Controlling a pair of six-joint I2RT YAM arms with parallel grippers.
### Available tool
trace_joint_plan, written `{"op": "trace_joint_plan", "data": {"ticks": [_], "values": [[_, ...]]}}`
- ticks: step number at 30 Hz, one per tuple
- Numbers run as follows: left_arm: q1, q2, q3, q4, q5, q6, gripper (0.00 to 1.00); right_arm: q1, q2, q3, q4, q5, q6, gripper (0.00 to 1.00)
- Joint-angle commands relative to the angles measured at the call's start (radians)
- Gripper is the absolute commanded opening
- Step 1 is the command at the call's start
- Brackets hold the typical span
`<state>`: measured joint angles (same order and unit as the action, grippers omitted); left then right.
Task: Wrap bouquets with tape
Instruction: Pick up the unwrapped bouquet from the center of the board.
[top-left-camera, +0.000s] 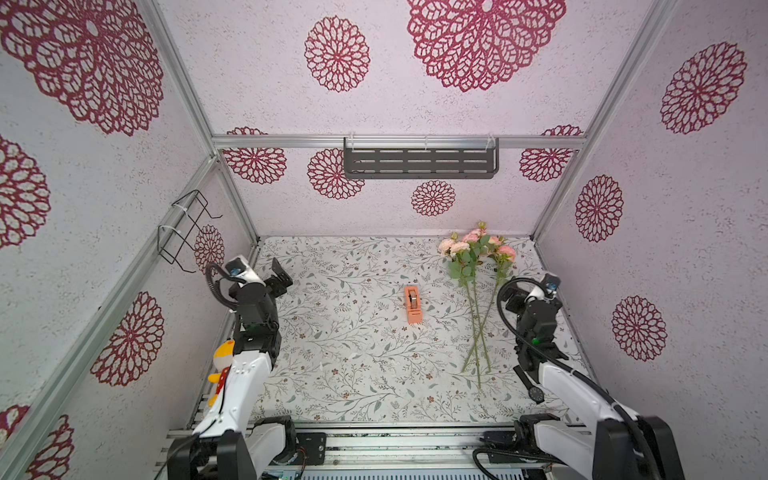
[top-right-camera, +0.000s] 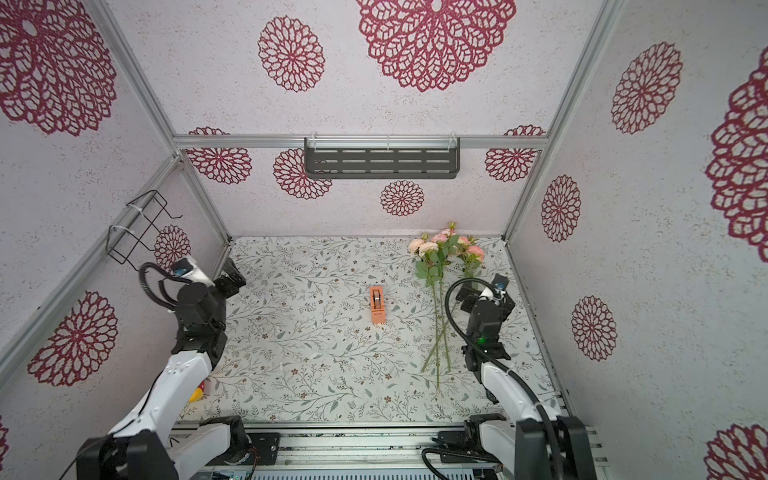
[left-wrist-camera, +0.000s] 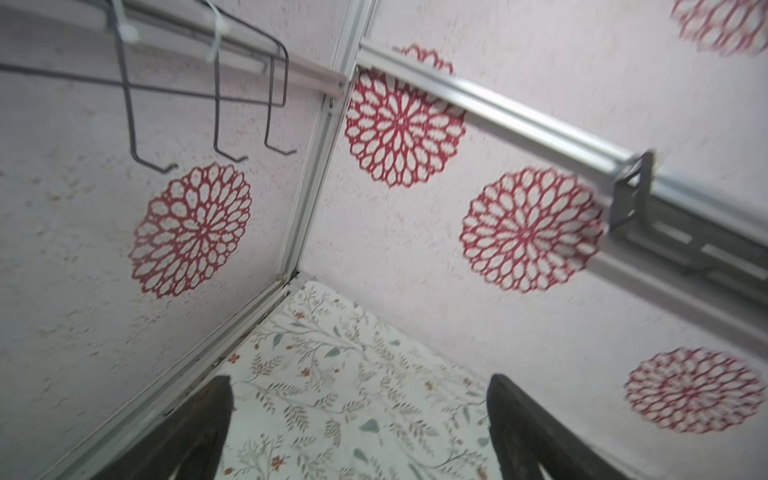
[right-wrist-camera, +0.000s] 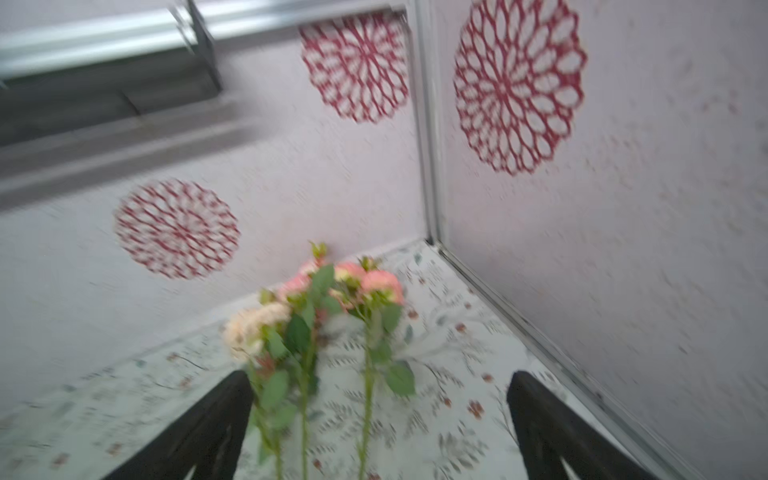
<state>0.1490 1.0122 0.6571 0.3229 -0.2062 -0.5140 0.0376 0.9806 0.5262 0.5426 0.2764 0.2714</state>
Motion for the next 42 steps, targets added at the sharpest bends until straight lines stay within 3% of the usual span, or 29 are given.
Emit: {"op": "trace_joint_plan", "data": {"ticks": [1,3,6,12,17,20,24,27,31,36,42], "values": [[0.048,0.043,-0.01,-0.198,0.246,-0.207,0.98,-0.031,0.034,0.072,-0.31,-0.362,0.113,0.99],[0.038,0.069,0.017,-0.22,0.342,-0.174,0.98,-0.02,0.143,0.177,-0.48,-0.423,0.111,0.99],[0.004,0.114,0.06,-0.249,0.404,-0.129,0.98,0.008,0.309,0.284,-0.647,-0.415,0.083,0.99],[-0.102,0.216,0.179,-0.392,0.426,0.029,0.98,0.022,0.566,0.393,-0.714,-0.422,0.054,0.99],[-0.112,0.255,0.171,-0.385,0.437,0.049,0.98,0.043,0.722,0.5,-0.763,-0.422,0.007,0.95],[-0.113,0.283,0.175,-0.388,0.429,0.06,0.98,0.067,0.816,0.593,-0.839,-0.338,-0.008,0.95],[-0.113,0.317,0.198,-0.418,0.437,0.076,0.98,0.112,0.921,0.704,-0.929,-0.119,-0.013,0.92],[-0.112,0.33,0.205,-0.423,0.444,0.087,0.98,0.154,0.997,0.787,-0.987,-0.051,-0.037,0.89],[-0.111,0.338,0.207,-0.425,0.451,0.092,0.98,0.164,1.036,0.825,-0.998,-0.029,-0.022,0.77],[-0.111,0.335,0.208,-0.436,0.446,0.103,0.98,0.165,1.044,0.821,-0.995,0.004,-0.003,0.54],[-0.108,0.33,0.213,-0.443,0.435,0.11,0.98,0.164,0.983,0.749,-0.949,-0.066,0.018,0.29]]}}
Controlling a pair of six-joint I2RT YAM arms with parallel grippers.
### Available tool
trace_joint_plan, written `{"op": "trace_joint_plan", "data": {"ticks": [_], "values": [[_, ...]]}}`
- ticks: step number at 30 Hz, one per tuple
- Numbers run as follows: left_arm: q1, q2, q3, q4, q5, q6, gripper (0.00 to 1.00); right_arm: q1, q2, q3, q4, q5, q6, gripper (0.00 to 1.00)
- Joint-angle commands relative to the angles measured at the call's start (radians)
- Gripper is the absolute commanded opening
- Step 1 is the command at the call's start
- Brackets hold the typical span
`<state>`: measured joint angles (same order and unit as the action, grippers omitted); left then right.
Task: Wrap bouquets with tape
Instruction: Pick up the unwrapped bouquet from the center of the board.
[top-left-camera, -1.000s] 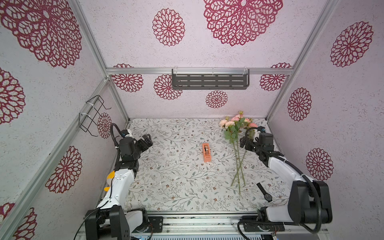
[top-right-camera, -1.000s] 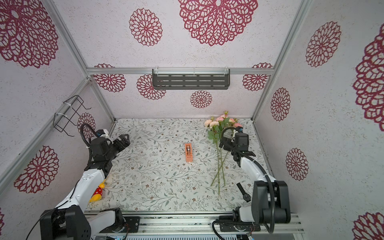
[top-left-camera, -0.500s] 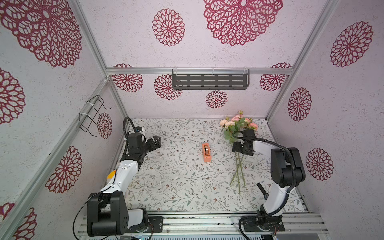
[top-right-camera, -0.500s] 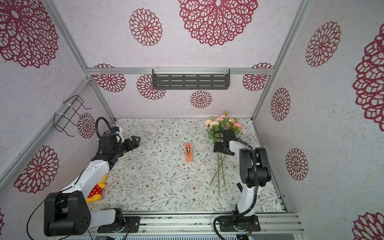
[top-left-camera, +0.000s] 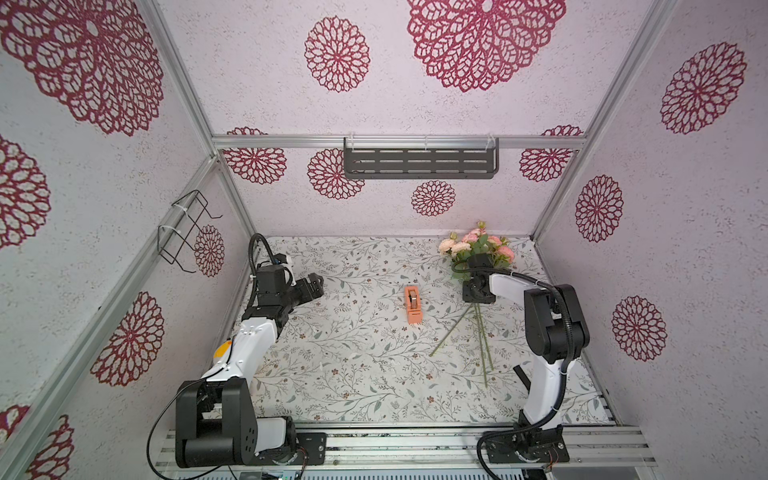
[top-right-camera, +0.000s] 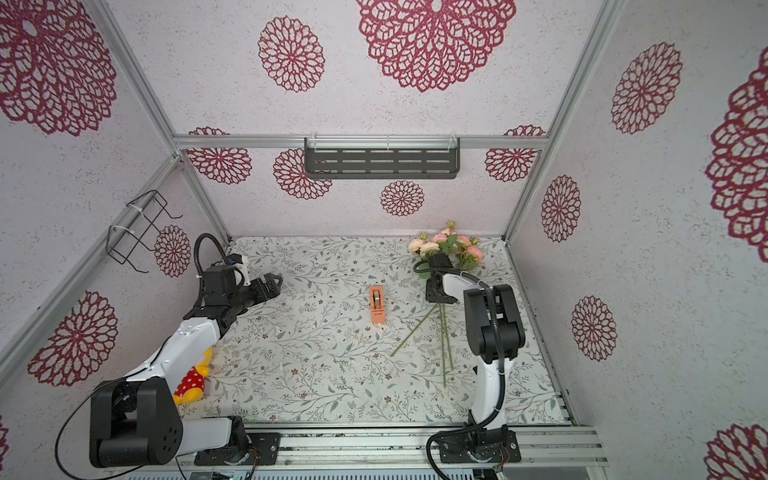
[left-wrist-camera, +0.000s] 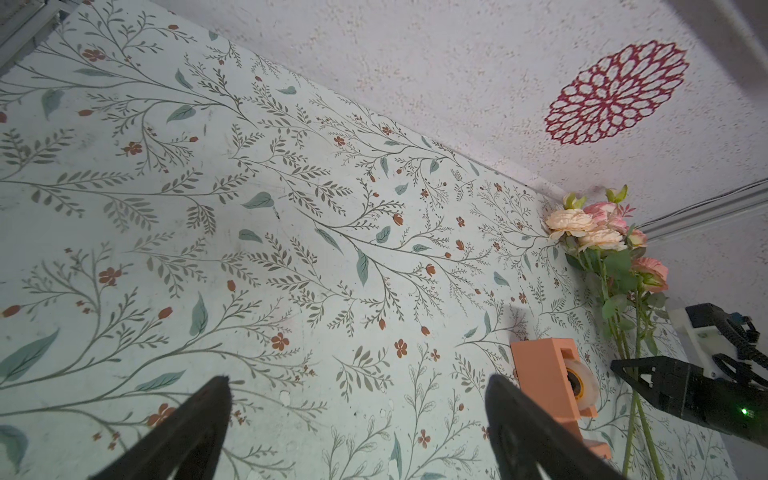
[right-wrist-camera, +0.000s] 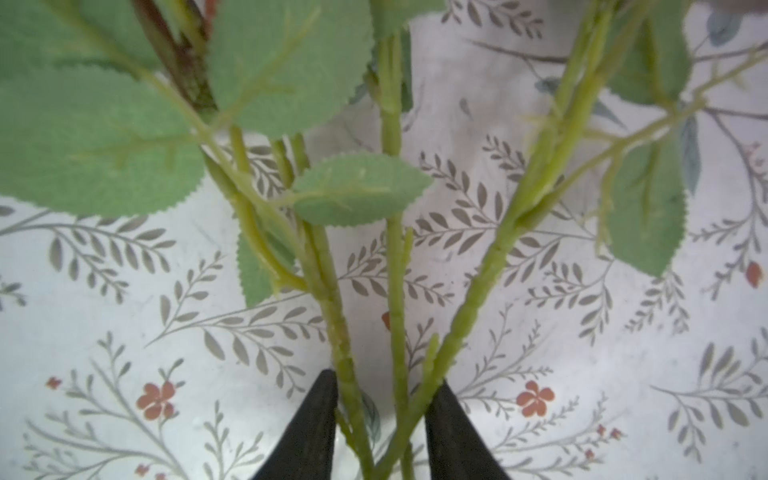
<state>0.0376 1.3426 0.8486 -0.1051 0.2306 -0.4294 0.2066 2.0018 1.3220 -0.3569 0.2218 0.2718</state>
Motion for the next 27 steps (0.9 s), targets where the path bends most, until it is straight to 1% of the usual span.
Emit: {"op": "trace_joint_plan", "data": {"ticks": [1,4,6,8,11,14,17,19,23,27], "values": [[0.002,0.001,0.021,-0.015,-0.001,0.026,0.98,-0.007,-0.058,-0.067,-0.034,-0.033,0.023,0.26],[0.004,0.004,0.024,-0.018,-0.002,0.023,0.98,-0.012,-0.12,-0.112,-0.001,-0.088,0.043,0.16],[0.004,0.006,0.026,-0.019,-0.002,0.021,0.98,-0.013,-0.157,-0.133,0.021,-0.122,0.058,0.13],[0.004,0.007,0.025,-0.02,0.0,0.021,0.98,-0.018,-0.197,-0.149,0.045,-0.165,0.066,0.06],[0.004,0.007,0.026,-0.026,-0.003,0.023,0.98,-0.015,-0.255,-0.163,0.087,-0.221,0.035,0.0],[0.005,0.001,0.024,-0.028,-0.008,0.023,0.98,-0.018,-0.304,-0.191,0.127,-0.27,-0.003,0.0],[0.005,0.0,0.023,-0.03,-0.013,0.021,0.98,-0.018,-0.304,-0.174,0.091,-0.239,-0.051,0.0],[0.005,0.0,0.024,-0.031,-0.016,0.02,0.98,-0.018,-0.315,-0.181,0.093,-0.244,-0.084,0.0],[0.009,-0.008,0.024,-0.034,-0.019,0.02,0.98,-0.014,-0.413,-0.253,0.213,-0.32,-0.164,0.0],[0.011,-0.017,0.022,-0.029,-0.02,0.007,0.98,0.007,-0.488,-0.251,0.221,-0.344,-0.274,0.0]]}}
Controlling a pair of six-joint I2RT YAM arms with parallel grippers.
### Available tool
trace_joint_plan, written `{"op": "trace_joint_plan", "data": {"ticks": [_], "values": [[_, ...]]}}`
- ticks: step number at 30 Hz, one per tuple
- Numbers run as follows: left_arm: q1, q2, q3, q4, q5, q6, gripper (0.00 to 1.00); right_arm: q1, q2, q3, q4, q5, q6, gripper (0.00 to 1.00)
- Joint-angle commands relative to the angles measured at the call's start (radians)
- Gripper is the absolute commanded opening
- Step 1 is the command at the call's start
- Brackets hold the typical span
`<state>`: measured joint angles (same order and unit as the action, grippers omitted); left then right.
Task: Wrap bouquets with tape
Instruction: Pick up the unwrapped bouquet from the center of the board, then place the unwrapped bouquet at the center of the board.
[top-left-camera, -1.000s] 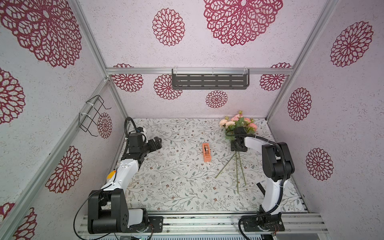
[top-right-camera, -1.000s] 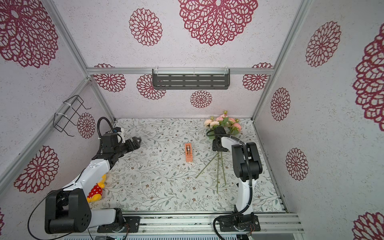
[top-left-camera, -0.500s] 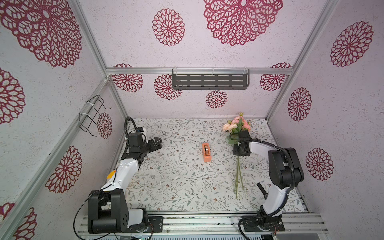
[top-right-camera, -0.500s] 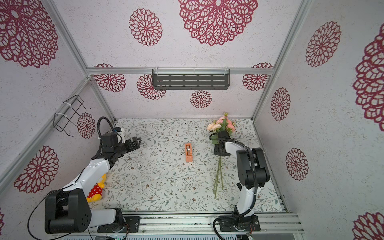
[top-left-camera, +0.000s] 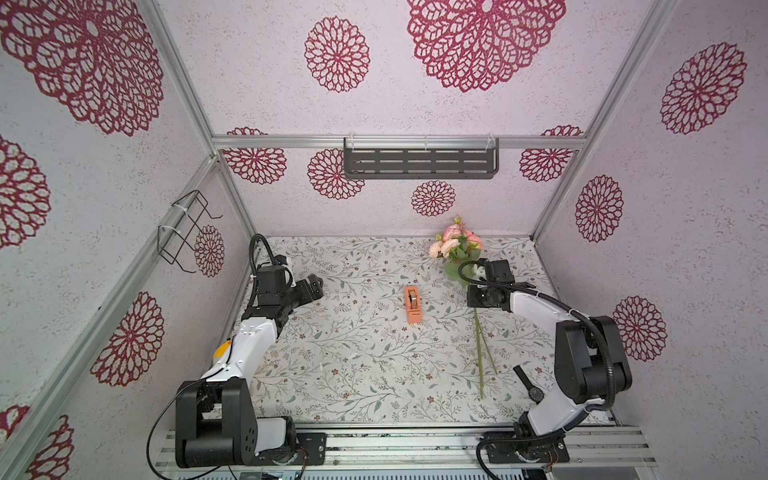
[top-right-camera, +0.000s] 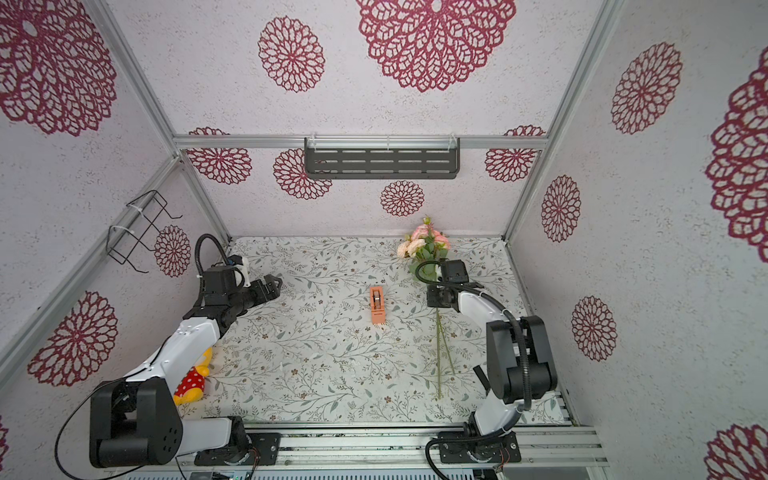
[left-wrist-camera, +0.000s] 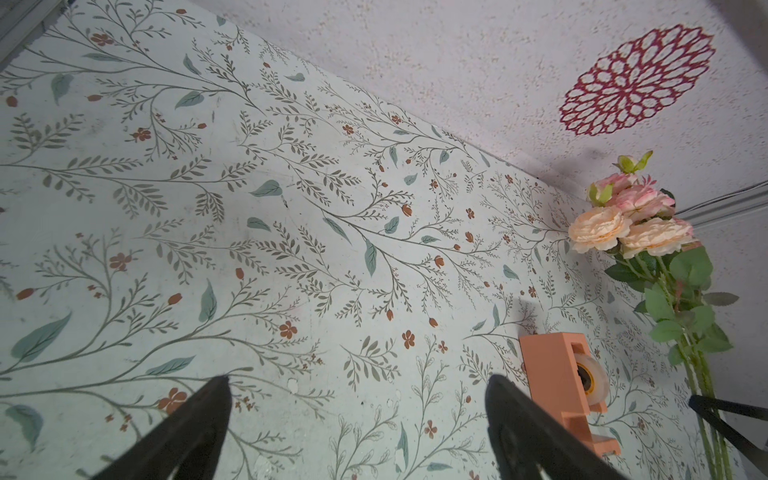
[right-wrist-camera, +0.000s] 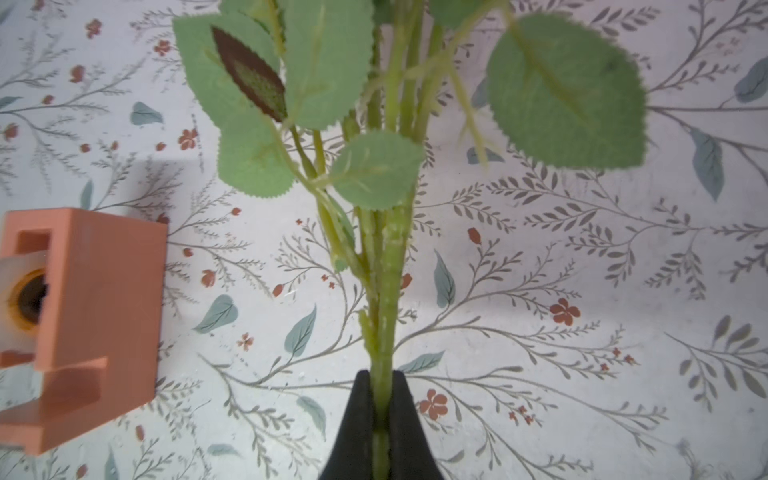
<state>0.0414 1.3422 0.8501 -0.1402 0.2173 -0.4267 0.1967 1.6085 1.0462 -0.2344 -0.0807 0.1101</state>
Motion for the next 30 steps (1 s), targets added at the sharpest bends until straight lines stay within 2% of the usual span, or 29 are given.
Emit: {"op": "trace_joint_plan", "data": {"ticks": [1,6,11,14,16,19,23,26,30], "values": [[0.008,-0.02,0.017,0.014,-0.009,-0.003,0.98,0.021,-0.117,0.018,0.111,-0.051,-0.138,0.0],[0.021,-0.043,0.012,0.049,0.006,-0.046,0.98,0.031,-0.188,0.007,0.125,-0.118,-0.247,0.0],[0.059,-0.141,-0.002,0.061,-0.019,-0.113,0.98,0.132,-0.246,0.016,0.114,-0.238,-0.457,0.0],[0.093,-0.261,-0.017,0.026,-0.095,-0.158,0.98,0.248,-0.261,0.02,0.079,-0.311,-0.648,0.0],[0.11,-0.358,-0.024,-0.037,-0.212,-0.187,0.98,0.319,-0.251,0.036,0.031,-0.352,-0.747,0.0],[0.131,-0.514,-0.046,-0.149,-0.441,-0.231,0.98,0.415,-0.203,0.058,-0.044,-0.335,-0.861,0.0],[0.15,-0.666,-0.086,-0.251,-0.692,-0.293,0.98,0.556,-0.106,0.056,-0.096,-0.194,-1.012,0.0],[0.152,-0.72,-0.119,-0.251,-0.738,-0.307,0.98,0.601,-0.025,0.067,-0.098,-0.161,-1.038,0.0],[0.151,-0.698,-0.148,-0.222,-0.685,-0.312,0.98,0.644,0.075,0.089,-0.095,-0.13,-1.044,0.0]]}}
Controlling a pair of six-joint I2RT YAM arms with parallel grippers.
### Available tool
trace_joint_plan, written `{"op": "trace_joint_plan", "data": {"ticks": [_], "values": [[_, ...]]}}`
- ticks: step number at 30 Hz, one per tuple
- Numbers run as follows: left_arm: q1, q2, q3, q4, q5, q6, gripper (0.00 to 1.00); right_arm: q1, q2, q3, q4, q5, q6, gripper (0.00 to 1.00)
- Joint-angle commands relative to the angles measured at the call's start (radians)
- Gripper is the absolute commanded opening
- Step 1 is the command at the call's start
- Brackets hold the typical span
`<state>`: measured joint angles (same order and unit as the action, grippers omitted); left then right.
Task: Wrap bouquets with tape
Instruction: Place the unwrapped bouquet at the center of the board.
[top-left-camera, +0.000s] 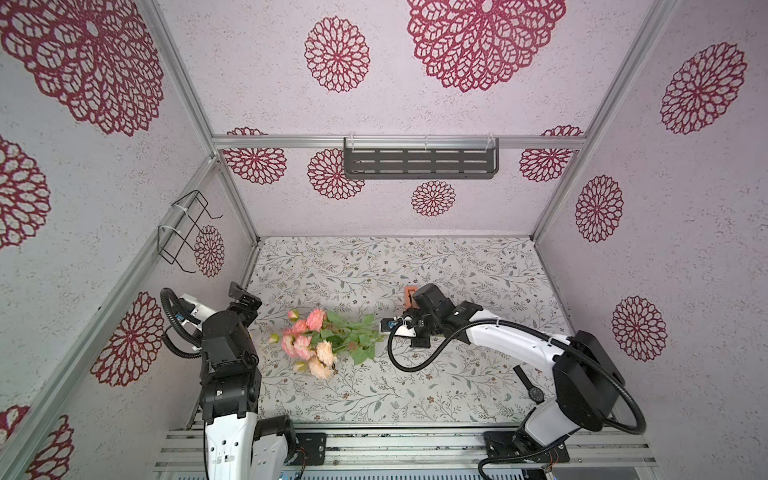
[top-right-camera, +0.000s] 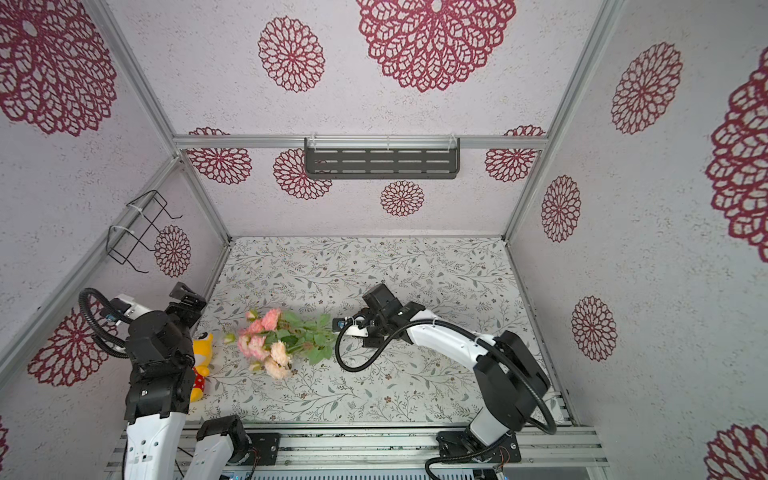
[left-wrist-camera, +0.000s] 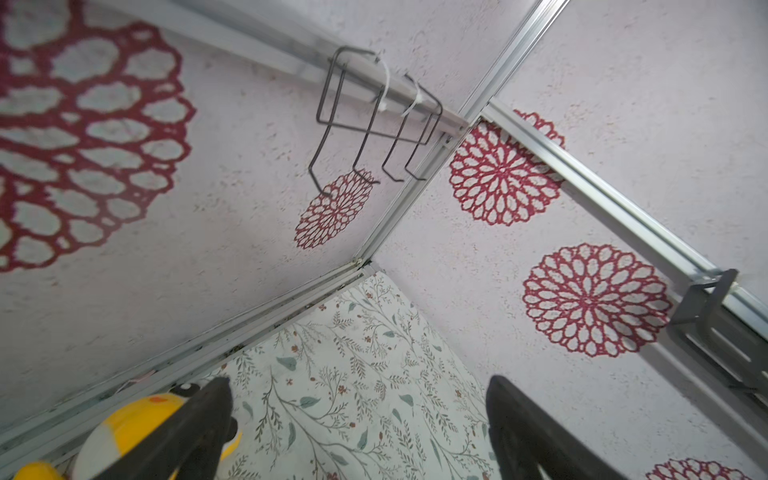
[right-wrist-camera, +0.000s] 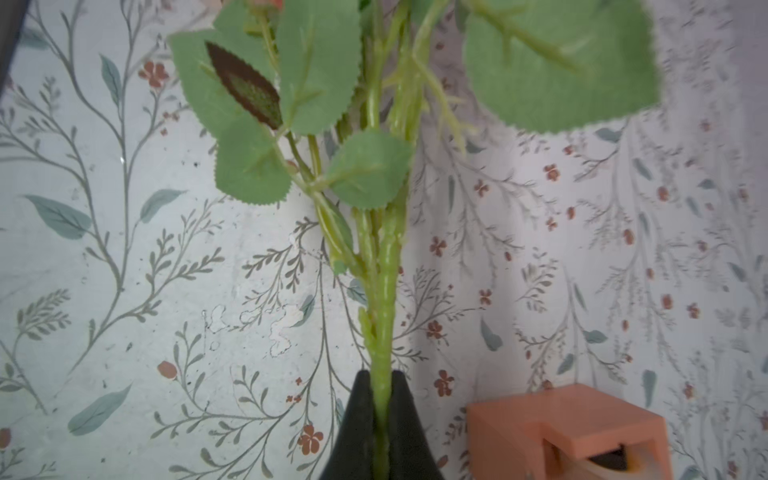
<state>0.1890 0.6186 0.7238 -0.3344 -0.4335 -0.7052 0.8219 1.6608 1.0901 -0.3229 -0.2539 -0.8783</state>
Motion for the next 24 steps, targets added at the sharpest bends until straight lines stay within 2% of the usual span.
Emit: {"op": "trace_joint_plan", "data": {"ticks": [1,6,9,10,14,18,20,22,24], "values": [[0.003,0.047,-0.031,-0.019,-0.011,-0.038,0.98,0.027,0.053,0.051,-0.016,0.061,-0.067,0.0],[0.004,0.196,-0.065,0.019,0.101,-0.076,0.98,0.034,0.149,0.069,-0.017,0.092,-0.069,0.02],[0.004,0.294,-0.073,0.04,0.137,-0.074,0.98,0.036,0.143,0.068,-0.023,0.069,-0.045,0.43],[0.003,0.323,-0.07,0.046,0.146,-0.069,0.98,0.036,0.132,0.068,-0.024,0.066,-0.03,0.51],[0.004,0.384,-0.052,0.061,0.181,-0.055,0.98,0.035,0.053,0.076,-0.047,0.088,0.012,0.61],[-0.001,0.386,-0.031,0.135,0.305,0.009,0.98,0.031,-0.086,0.031,-0.099,0.105,0.038,0.67],[-0.026,0.386,-0.005,0.157,0.352,0.059,0.98,0.03,-0.151,-0.026,-0.128,0.097,0.036,0.78],[-0.083,0.393,0.023,0.198,0.375,0.137,0.98,0.031,-0.19,-0.095,-0.111,0.129,0.067,0.95],[-0.143,0.412,0.06,0.225,0.377,0.209,0.98,0.031,-0.198,-0.132,-0.106,0.133,0.094,0.99]]}}
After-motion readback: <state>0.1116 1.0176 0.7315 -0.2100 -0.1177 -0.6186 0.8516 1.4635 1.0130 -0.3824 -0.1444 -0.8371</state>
